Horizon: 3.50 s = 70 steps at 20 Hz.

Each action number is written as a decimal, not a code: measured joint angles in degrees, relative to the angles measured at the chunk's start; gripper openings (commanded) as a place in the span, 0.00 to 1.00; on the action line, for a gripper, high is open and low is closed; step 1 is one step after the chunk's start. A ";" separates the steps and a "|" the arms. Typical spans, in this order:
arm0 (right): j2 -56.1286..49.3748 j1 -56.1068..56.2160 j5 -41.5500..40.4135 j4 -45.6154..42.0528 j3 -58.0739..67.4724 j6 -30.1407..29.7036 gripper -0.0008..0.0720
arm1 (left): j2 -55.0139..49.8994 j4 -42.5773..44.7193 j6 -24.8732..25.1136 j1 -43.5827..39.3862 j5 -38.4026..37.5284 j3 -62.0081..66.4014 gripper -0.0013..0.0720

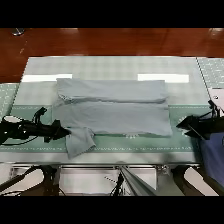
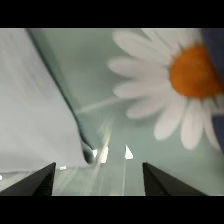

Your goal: Fold the shirts.

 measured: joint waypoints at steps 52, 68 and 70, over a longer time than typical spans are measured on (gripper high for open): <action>-44.22 11.02 -1.03 16.68 51.52 -1.42 0.87 | -29.57 8.72 -12.81 1.05 -13.99 65.05 0.98; -34.86 19.43 4.24 14.32 49.11 -5.29 0.05 | -10.91 -13.53 5.35 -17.73 -0.79 37.40 0.05; -26.58 19.56 5.84 11.06 45.66 -5.55 0.05 | -10.95 -14.64 5.33 -23.19 1.73 37.57 0.05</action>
